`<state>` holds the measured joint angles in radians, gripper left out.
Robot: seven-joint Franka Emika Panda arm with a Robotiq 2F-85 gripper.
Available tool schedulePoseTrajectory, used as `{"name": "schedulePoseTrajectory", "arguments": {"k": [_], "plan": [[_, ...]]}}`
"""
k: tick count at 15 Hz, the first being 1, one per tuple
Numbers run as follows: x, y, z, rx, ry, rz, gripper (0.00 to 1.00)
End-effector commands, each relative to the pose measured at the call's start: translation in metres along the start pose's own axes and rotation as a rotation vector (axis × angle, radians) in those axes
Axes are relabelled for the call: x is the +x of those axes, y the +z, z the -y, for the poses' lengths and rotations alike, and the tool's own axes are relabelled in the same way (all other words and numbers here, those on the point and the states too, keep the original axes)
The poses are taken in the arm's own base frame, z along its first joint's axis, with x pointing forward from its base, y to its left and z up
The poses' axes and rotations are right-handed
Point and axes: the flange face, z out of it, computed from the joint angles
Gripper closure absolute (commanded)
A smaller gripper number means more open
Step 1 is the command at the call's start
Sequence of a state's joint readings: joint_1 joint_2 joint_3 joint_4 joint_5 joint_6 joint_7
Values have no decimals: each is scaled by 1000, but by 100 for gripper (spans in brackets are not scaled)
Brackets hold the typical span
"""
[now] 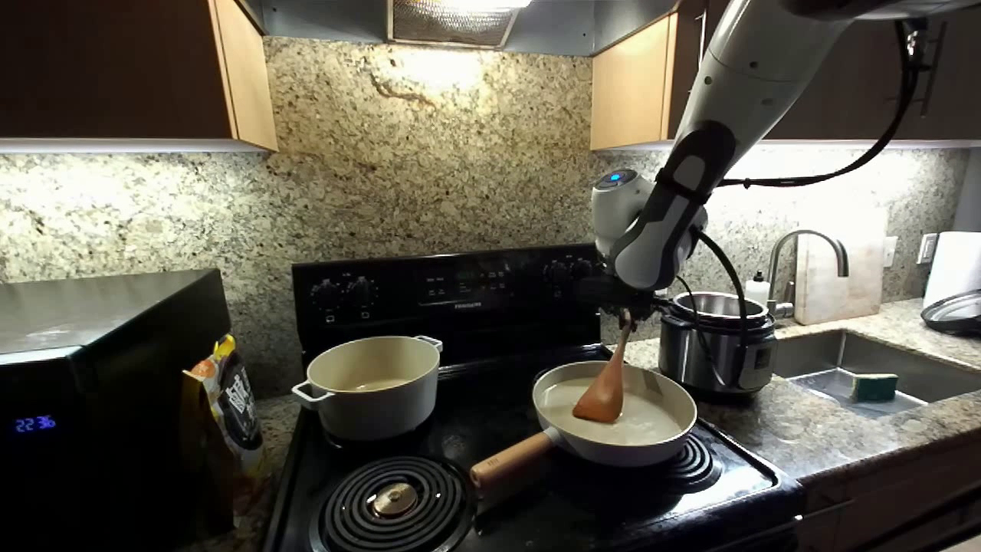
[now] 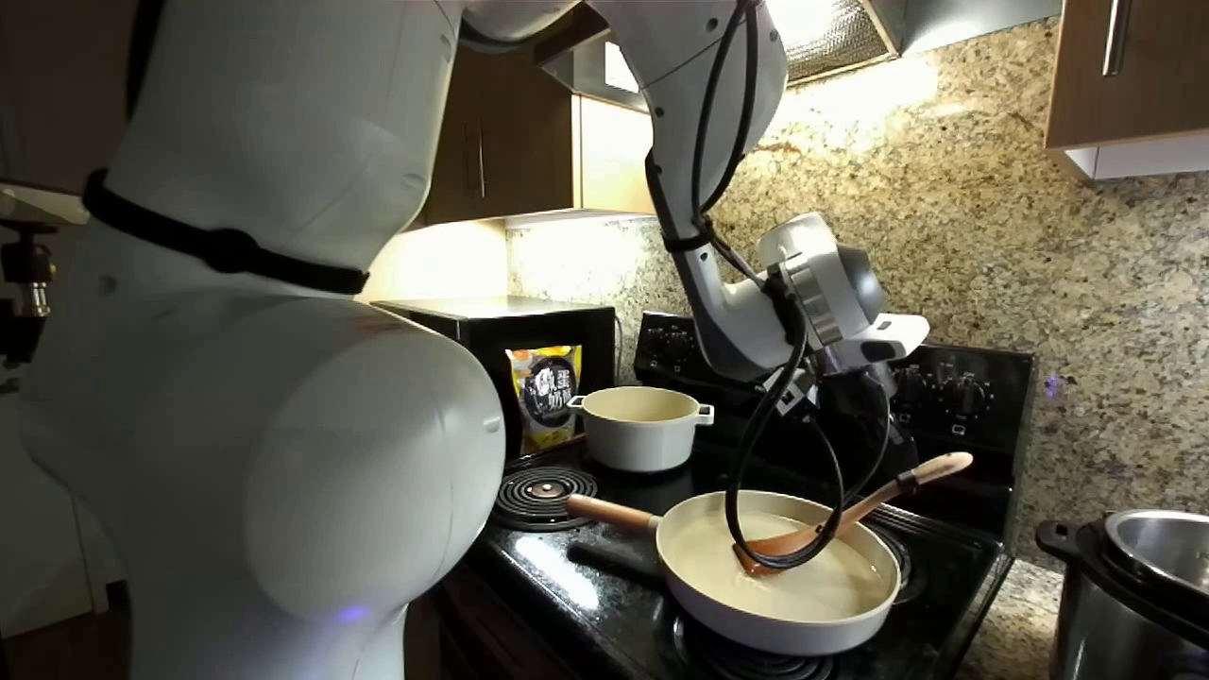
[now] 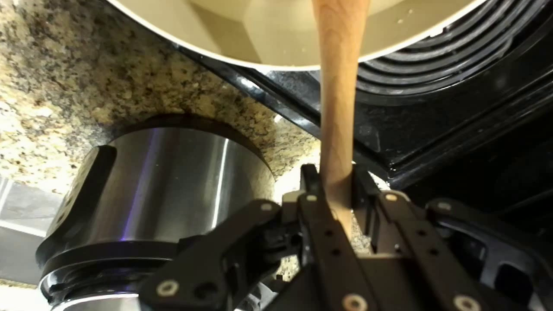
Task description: Stir the water in the pan using the wooden soon
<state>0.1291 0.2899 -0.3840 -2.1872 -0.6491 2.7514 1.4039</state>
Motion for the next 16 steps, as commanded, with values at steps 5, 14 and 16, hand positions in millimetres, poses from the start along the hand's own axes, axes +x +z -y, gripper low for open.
{"name": "schedulePoseTrajectory", "arguments": {"k": [5,14,16], "plan": [[31,-4,-37,-3,163,-26,95],[-15,4,5,18,69,39,95],[-15,1,2,28,59,43,95]]}}
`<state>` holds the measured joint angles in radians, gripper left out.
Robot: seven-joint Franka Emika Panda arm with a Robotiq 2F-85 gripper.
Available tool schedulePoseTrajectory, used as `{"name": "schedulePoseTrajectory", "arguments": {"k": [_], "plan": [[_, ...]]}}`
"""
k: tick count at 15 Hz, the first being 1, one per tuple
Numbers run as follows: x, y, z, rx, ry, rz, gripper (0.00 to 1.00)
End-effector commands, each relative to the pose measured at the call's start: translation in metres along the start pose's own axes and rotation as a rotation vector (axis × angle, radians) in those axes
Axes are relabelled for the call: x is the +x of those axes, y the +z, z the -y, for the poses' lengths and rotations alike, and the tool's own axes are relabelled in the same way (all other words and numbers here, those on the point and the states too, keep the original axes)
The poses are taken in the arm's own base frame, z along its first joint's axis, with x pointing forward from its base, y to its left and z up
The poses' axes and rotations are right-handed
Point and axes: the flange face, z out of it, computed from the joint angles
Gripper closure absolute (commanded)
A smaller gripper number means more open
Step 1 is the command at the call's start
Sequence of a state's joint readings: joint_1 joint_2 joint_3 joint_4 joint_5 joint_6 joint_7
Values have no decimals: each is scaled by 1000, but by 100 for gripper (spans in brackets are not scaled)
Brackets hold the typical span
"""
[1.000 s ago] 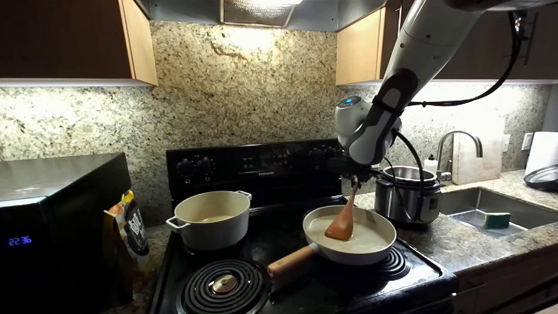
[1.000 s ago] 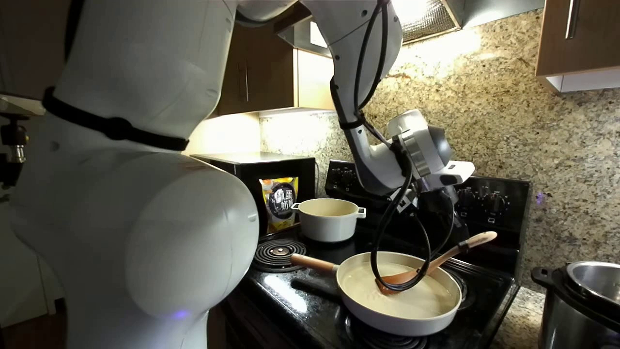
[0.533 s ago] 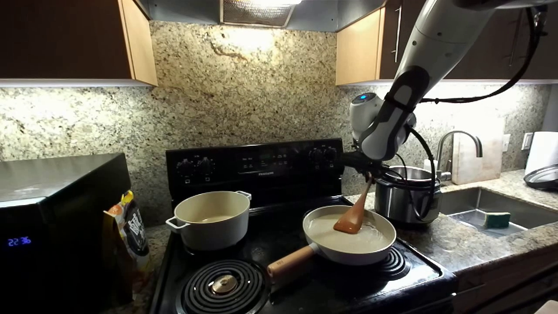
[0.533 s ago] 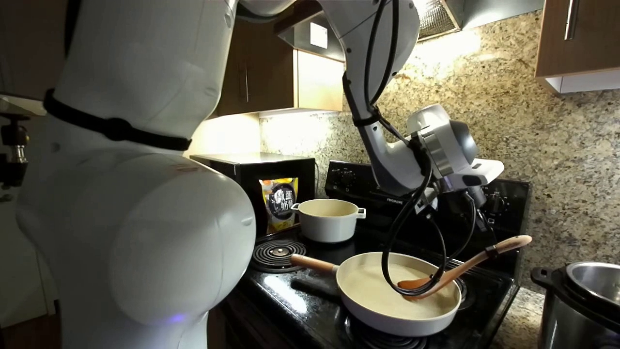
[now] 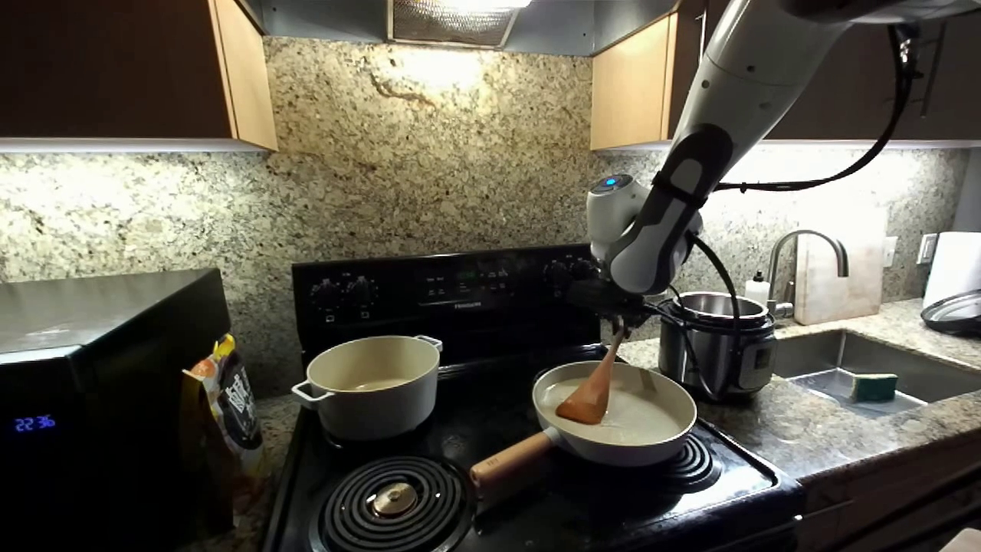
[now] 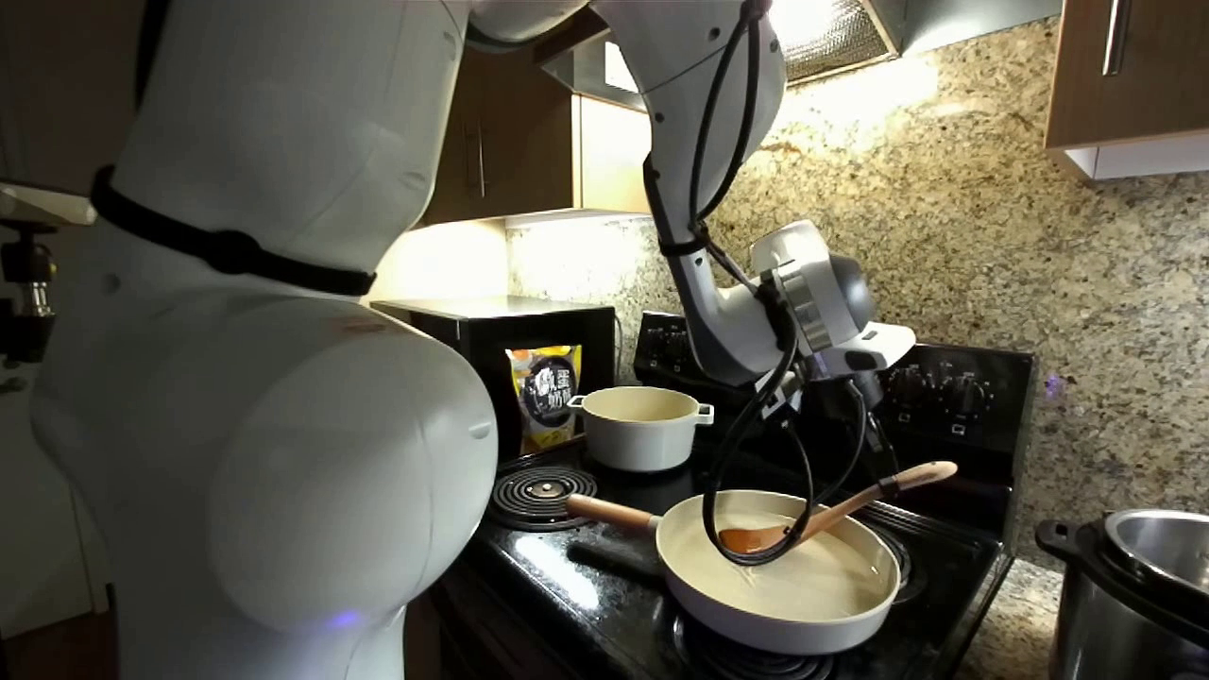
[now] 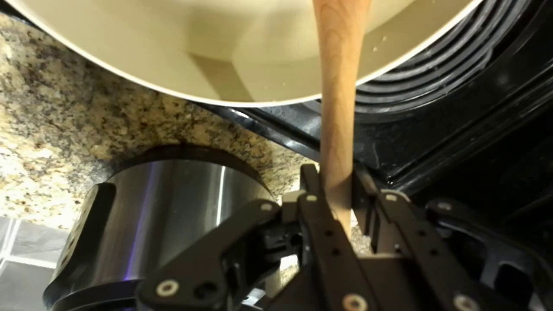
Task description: Stir the water in the pan using the wooden soon
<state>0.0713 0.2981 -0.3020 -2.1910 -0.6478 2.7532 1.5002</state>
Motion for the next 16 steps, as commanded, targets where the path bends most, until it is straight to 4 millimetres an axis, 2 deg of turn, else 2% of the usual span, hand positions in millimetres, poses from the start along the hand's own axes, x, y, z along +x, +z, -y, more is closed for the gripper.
{"name": "schedulePoseTrajectory", "arguments": {"k": [1,5,7,9,14,16], "plan": [[5,-5,-9,20,-13,14,95],[35,-12,-33,8,58,-6,95],[42,-9,-37,-11,82,-6,95],[34,-3,-31,-27,70,6,95],[-14,6,-5,-26,-46,46,95],[-16,5,-8,-14,-54,48,95]]}}
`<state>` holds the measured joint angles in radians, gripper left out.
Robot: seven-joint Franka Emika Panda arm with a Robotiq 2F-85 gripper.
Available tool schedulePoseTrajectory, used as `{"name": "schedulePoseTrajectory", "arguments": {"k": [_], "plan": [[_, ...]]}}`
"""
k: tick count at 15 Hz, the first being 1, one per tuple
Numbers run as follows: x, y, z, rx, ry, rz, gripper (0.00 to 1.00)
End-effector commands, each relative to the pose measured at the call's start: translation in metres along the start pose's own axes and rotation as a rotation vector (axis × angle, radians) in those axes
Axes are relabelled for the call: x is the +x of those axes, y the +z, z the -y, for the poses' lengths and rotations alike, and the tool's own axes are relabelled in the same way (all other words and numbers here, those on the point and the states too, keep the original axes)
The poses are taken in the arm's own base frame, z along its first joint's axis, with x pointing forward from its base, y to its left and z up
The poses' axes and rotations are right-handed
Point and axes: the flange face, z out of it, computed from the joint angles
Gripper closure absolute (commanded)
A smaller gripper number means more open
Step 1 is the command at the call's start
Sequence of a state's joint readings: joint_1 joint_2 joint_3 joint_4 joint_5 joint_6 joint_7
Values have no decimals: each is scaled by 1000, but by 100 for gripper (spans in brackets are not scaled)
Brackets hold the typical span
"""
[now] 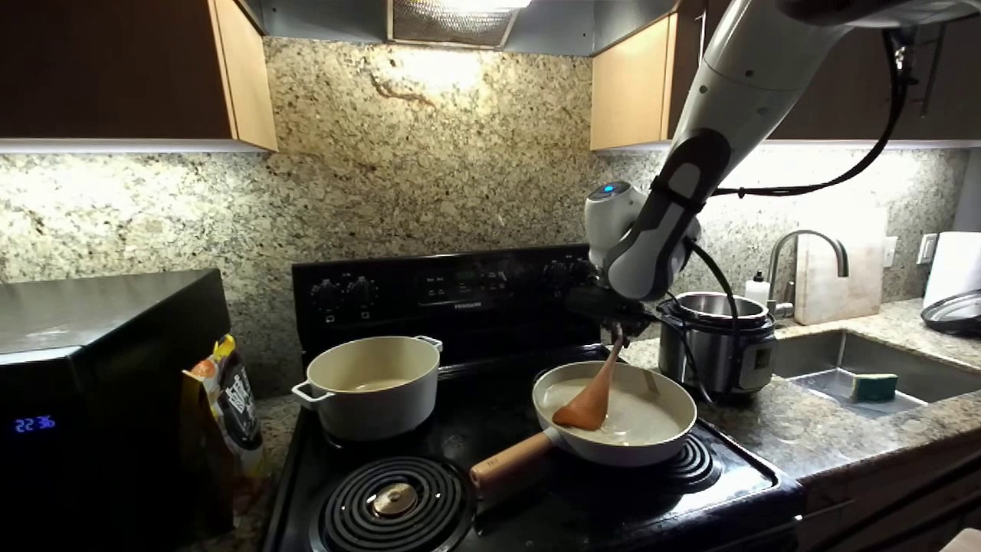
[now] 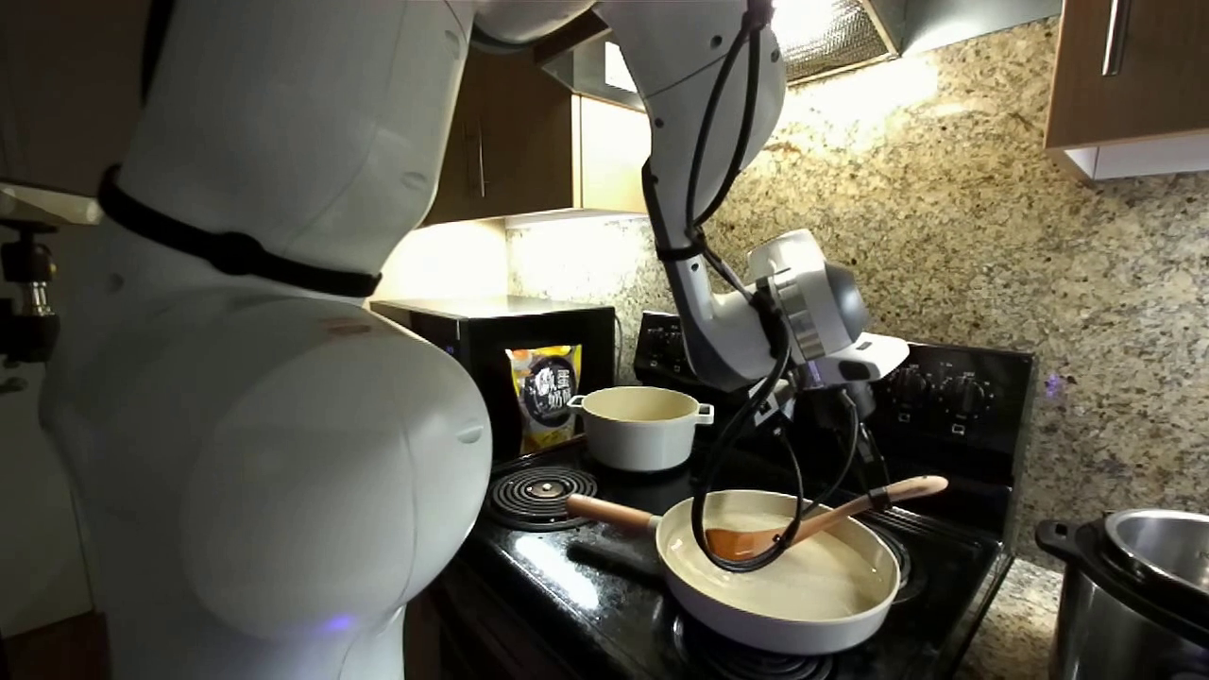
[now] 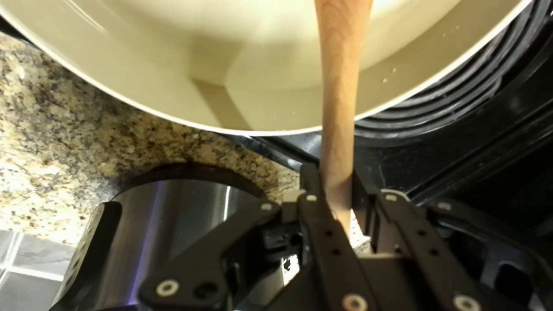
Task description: Stir the water in the pan using the wooden soon
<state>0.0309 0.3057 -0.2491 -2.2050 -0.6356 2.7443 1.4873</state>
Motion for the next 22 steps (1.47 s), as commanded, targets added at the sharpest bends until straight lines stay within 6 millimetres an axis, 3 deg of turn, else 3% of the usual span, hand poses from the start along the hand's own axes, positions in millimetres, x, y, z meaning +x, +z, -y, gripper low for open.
{"name": "schedulePoseTrajectory", "arguments": {"k": [1,7,10,13,18,22], "plan": [[0,-4,-11,0,-33,13,95],[44,-27,-57,2,85,-39,95],[57,-40,-72,39,131,-59,95],[48,-33,-58,26,98,-60,95],[-1,-21,-20,16,16,-43,95],[1,-19,-31,12,53,-37,95]]}}
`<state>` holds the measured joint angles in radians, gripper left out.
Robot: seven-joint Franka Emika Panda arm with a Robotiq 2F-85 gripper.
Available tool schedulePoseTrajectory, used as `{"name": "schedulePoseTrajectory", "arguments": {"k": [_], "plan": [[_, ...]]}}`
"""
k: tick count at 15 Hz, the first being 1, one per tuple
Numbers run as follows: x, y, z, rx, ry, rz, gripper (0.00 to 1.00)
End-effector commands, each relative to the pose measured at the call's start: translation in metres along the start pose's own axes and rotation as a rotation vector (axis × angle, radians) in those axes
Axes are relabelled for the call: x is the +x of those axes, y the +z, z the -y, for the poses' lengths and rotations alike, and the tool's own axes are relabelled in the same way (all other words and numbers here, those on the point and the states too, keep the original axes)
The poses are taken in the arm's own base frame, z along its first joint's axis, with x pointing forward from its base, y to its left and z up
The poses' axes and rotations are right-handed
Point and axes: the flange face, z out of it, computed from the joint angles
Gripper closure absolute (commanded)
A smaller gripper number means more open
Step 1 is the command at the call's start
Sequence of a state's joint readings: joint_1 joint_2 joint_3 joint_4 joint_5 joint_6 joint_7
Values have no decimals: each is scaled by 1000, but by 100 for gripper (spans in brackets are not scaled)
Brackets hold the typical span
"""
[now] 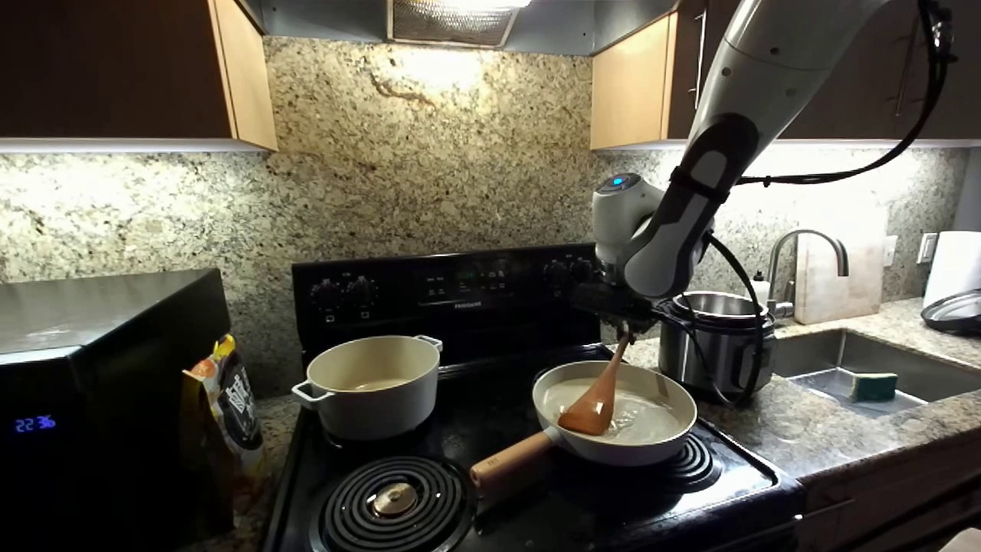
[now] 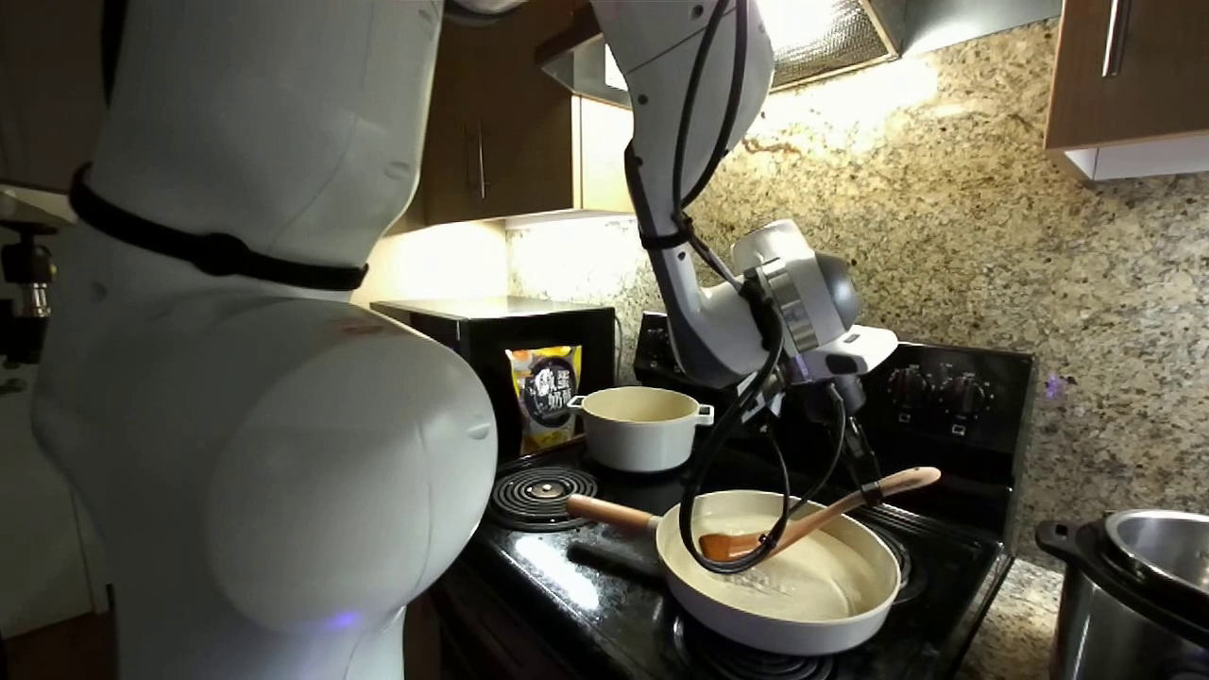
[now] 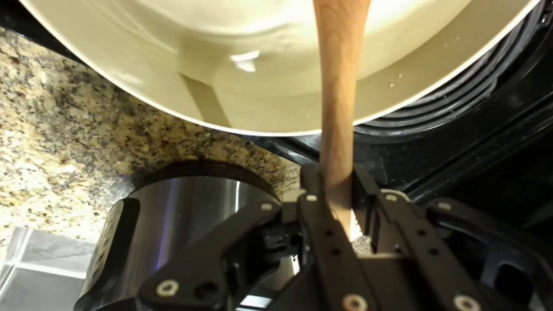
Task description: Stir the water in the pan using the wooden soon
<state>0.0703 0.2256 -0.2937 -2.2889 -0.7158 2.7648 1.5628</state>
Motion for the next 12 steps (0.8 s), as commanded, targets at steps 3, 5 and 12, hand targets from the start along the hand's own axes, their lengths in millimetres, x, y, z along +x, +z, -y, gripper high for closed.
{"name": "schedulePoseTrajectory", "arguments": {"k": [3,5,12], "plan": [[35,-3,-40,-20,95,-30,95],[49,-2,-50,-28,106,-46,95],[-1,15,-5,-24,-29,6,95]]}}
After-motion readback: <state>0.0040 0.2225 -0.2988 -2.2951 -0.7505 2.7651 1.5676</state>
